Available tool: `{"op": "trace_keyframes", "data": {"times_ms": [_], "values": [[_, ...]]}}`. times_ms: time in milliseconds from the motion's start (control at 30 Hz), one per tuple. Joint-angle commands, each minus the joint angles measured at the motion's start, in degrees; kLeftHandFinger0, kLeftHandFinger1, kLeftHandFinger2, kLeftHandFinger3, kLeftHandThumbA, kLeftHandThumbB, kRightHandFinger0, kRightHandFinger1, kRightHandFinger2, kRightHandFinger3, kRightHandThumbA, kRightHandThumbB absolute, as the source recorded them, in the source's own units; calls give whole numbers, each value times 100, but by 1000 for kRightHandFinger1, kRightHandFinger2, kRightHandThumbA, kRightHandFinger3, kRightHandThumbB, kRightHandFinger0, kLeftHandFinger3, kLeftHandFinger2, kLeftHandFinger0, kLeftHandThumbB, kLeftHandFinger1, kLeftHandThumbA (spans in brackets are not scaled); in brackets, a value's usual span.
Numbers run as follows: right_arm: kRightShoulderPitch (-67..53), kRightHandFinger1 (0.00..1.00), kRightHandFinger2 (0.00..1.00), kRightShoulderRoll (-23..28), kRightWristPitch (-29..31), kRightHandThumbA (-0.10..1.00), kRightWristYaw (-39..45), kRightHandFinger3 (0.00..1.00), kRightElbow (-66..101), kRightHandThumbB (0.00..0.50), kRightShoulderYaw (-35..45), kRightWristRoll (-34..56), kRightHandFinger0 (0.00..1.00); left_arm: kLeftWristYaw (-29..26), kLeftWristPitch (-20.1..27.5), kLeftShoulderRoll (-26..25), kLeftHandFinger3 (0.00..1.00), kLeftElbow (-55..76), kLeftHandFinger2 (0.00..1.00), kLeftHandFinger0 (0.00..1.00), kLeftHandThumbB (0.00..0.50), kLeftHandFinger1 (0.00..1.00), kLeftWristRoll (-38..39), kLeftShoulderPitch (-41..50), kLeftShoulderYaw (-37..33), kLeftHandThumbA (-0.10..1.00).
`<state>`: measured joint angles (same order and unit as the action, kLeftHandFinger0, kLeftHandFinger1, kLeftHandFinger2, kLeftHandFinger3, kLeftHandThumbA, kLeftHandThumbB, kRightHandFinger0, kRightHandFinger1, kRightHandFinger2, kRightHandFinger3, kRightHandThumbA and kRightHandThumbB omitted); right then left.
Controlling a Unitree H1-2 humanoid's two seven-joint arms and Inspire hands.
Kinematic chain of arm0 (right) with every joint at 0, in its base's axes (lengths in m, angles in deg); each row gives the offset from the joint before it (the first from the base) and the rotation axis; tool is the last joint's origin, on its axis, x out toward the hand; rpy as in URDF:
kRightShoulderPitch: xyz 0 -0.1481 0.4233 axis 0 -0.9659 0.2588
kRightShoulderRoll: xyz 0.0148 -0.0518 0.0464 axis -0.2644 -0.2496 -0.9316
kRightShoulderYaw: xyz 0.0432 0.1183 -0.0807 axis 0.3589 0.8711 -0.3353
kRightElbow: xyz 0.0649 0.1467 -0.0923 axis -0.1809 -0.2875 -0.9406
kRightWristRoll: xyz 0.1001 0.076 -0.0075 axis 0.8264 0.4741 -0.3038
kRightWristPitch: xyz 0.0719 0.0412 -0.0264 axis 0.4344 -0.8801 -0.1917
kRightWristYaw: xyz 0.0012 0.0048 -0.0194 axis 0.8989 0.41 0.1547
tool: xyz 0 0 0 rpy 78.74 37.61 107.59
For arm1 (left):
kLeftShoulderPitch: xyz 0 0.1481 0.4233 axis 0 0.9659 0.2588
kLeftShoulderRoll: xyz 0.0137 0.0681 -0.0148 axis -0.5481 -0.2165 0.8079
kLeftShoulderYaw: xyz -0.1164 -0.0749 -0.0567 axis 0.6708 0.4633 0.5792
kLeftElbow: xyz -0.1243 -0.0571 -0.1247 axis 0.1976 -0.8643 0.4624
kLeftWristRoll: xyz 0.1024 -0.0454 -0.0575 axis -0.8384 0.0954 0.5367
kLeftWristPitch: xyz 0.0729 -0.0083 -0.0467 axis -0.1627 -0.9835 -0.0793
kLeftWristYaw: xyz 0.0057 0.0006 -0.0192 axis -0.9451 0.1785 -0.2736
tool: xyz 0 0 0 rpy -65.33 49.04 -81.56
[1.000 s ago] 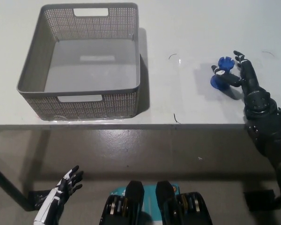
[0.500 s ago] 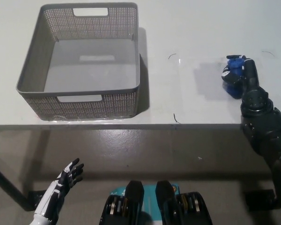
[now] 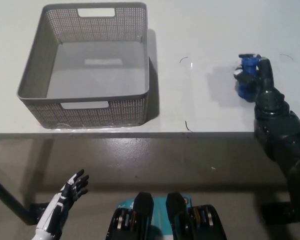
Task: Use the right hand to pick up a chess pieces and put it into a container on the left hand side
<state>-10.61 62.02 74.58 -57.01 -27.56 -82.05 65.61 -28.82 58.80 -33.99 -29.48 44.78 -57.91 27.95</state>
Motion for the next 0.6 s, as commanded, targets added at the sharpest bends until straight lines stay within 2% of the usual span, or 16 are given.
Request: {"op": "trace_keyframes", "data": {"times_ms": [0,33,100,133,167,233,300,433,533,567], "values": [[694,184,609,-91,622,-100,-106,673,297,141,-23,41,0,61,95,-72,1000,56,1000,1000,288,1000,152,-84,72,1000],[765,170,625,-126,656,-100,-108,697,353,136,-38,26,0,64,81,-78,1000,79,1000,1000,288,1000,155,-75,74,1000],[892,243,729,-186,672,-100,-121,777,463,139,-75,-13,0,56,97,-73,1000,67,1000,1000,295,1000,158,-71,82,1000],[930,265,750,-204,683,-100,-140,783,500,142,-96,-37,0,59,70,-76,1000,88,1000,1000,296,1000,158,-64,79,1000],[973,269,753,-233,722,-100,-175,783,559,150,-115,-58,0,74,40,-82,1000,118,1000,1000,289,1000,170,-51,75,1000],[1060,218,669,-282,922,-100,-297,709,724,159,-270,-221,0,79,48,-95,1000,110,1000,1000,293,1000,163,-63,76,1000],[1191,221,658,-363,962,-100,-252,687,923,160,-316,-220,0,92,49,-110,1000,110,1000,1000,295,1000,169,-80,77,1000],[1377,288,715,-539,784,-100,-259,755,1201,163,-388,-254,0,85,71,-120,1000,90,1000,1000,304,1000,136,-91,73,1000],[1547,282,664,-741,625,-100,-204,757,1318,125,-393,-206,0,45,94,-104,1000,98,1000,1000,308,1000,98,-75,77,1000],[1612,288,690,-822,594,-100,-219,782,1354,129,-434,-246,0,53,67,-104,1000,118,1000,1000,309,1000,112,-67,76,1000]]}}
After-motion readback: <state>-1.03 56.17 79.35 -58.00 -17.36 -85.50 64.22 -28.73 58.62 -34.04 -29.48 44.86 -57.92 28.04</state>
